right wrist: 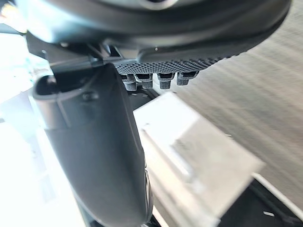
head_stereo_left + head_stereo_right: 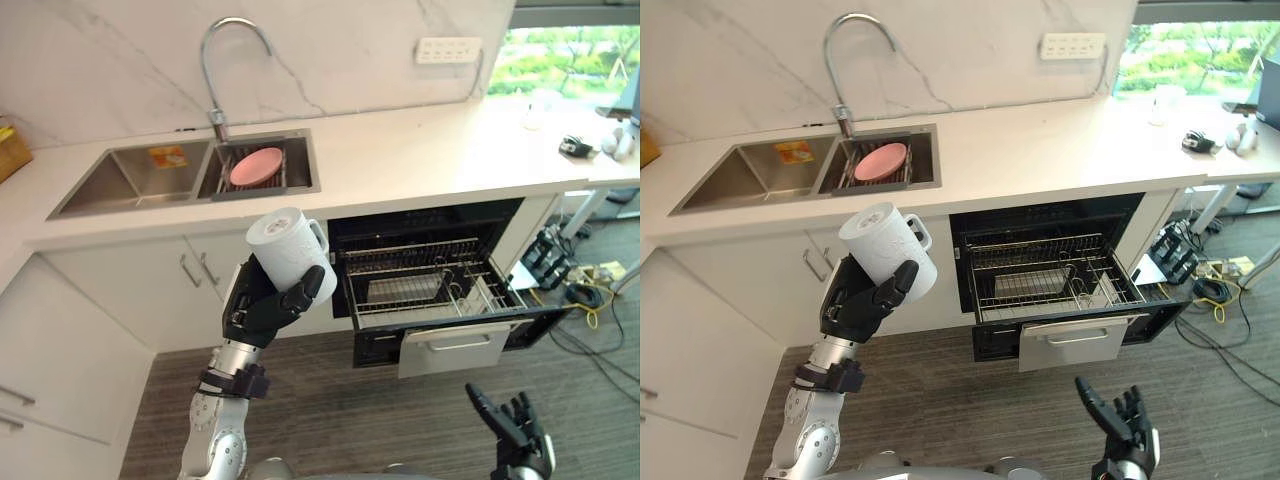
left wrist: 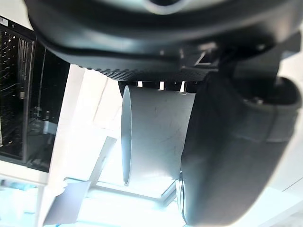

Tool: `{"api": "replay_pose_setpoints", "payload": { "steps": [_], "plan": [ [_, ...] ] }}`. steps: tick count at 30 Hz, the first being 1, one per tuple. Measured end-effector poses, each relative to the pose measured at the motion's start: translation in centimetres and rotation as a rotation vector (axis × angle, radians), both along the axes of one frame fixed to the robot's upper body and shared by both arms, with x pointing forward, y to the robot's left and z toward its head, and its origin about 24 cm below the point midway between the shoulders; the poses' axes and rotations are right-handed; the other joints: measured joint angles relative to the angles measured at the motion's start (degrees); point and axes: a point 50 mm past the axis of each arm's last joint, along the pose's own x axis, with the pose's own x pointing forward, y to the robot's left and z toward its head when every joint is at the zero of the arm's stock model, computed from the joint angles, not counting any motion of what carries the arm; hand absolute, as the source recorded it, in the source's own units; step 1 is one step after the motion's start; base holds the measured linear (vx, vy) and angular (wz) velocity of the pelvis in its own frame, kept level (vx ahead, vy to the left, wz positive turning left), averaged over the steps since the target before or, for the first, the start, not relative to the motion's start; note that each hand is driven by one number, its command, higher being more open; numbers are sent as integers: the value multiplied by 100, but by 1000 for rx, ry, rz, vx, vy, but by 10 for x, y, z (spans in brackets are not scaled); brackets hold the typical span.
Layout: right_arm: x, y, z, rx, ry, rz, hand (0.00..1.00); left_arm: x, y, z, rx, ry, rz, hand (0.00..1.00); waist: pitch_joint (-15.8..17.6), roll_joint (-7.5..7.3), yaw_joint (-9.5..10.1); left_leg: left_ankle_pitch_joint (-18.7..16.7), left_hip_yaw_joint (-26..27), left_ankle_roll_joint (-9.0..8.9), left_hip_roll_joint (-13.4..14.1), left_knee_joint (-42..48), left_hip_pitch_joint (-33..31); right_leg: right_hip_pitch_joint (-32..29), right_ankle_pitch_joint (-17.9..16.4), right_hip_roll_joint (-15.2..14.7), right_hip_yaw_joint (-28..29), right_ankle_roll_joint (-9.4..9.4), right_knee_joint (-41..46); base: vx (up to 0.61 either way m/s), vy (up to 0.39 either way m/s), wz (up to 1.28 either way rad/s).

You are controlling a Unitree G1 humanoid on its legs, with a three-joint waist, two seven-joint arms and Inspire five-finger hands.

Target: Walk over to the sink, pick up the cup, carry it to the dishwasher, place the cup inside the dishwasher, then close the dishwasher door

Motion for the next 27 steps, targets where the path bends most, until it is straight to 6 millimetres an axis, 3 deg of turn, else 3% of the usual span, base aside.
{"api": "replay_pose_setpoints", "payload": {
  "steps": [1, 3, 6, 7, 9, 11, 13, 15, 16, 17, 19, 20, 23, 24, 27],
  "plan": [
    [4, -3, 4, -15, -16, 5, 100, 0, -1, 0, -2, -2, 0, 0, 0, -5, -3, 25, -105, -30, -112, -517, 11, 7, 28, -43, 98, 44, -48, 234, 145, -71],
    [20, -13, 20, -73, -88, 20, 100, 2, -3, 1, -7, 3, 5, 0, 31, -54, -14, 479, -669, -140, -356, -2049, 10, 58, 59, -205, 487, 230, -193, 284, 212, -77],
    [32, -18, 36, -126, -156, 28, 100, 2, -7, 0, -15, 17, 3, 0, 32, -56, -15, 1080, -863, -304, -281, -2471, 37, 112, -108, -257, 923, 504, -103, 253, 247, -84],
    [37, -19, 45, -148, -191, 29, 100, 2, -8, -1, -18, 18, -3, 0, 22, -45, -19, 1617, -832, -353, -273, -2443, 160, 121, -238, -264, 1169, 646, -13, 296, 410, -105],
    [42, -13, 51, -151, -234, 29, 100, 2, -6, 0, -1, 12, -2, 0, -100, -318, -60, 1456, -472, -202, -540, -2415, 310, 112, -398, -555, 1478, 855, 55, 239, 399, -81],
    [42, -16, 66, -194, -292, 28, 100, 6, -2, 3, 11, -7, 10, 0, -233, -565, -224, 1315, -203, 47, -943, -2412, 426, 125, -481, -1010, 1662, 1129, 37, 184, 325, -36],
    [37, -20, 79, -234, -345, 0, 100, 14, -4, 11, 4, -43, 10, 0, -256, -570, -310, 1165, -137, 189, -1152, -2340, 460, 125, -473, -1232, 1615, 1294, 117, 161, 253, -10],
    [36, -19, 86, -256, -388, -10, 100, 24, -7, 20, 2, -91, 8, 0, -252, -574, -370, 1068, -78, 302, -1302, -2347, 547, -114, -554, -1358, 1500, 1476, 716, 117, 199, -11],
    [39, -15, 90, -262, -408, -1, 100, 30, -8, 24, 1, -107, 14, 0, -245, -572, -375, 1011, 12, 364, -1366, -2395, 683, -485, -594, -1393, 1417, 1539, 1559, 83, 182, -40],
    [44, -9, 94, -276, -425, 30, 100, 34, -7, 26, -1, -114, 31, 0, -195, -588, -383, 929, 130, 423, -1432, -2451, 900, -942, -516, -1466, 1240, 1453, 2565, 61, 147, -46],
    [52, 0, 97, -285, -439, 96, 100, 35, -4, 26, -7, -112, 70, 0, -159, -590, -396, 769, 336, 476, -1473, -2529, 1173, -1329, -372, -1659, 853, 1213, 3436, 41, 133, -58],
    [56, 5, 98, -284, -440, 128, 100, 35, -2, 27, -4, -116, 95, 0, -192, -589, -401, 690, 434, 445, -1459, -2533, 1194, -1460, -415, -1654, 652, 1265, 3414, 115, 131, -66],
    [67, 23, 99, -267, -442, 233, 100, 36, 5, 31, -12, -132, 160, 0, -239, -514, -436, 649, 656, 414, -1284, -2564, 1137, -1570, -526, -1310, 40, 1300, 2160, 129, 1, -41],
    [71, 29, 103, -272, -454, 280, 100, 37, 11, 29, -10, -116, 193, 0, -213, -488, -448, 601, 724, 305, -1124, -2415, 1110, -1423, -157, -992, -220, 800, 1291, 236, -97, -36],
    [75, 32, 110, -288, -480, 313, 100, 38, 14, 24, -11, -80, 205, 0, -188, -408, -418, 503, 356, 162, -781, -2157, 1138, -940, 182, -606, -228, 617, 535, 232, -171, -47]
  ]
}}
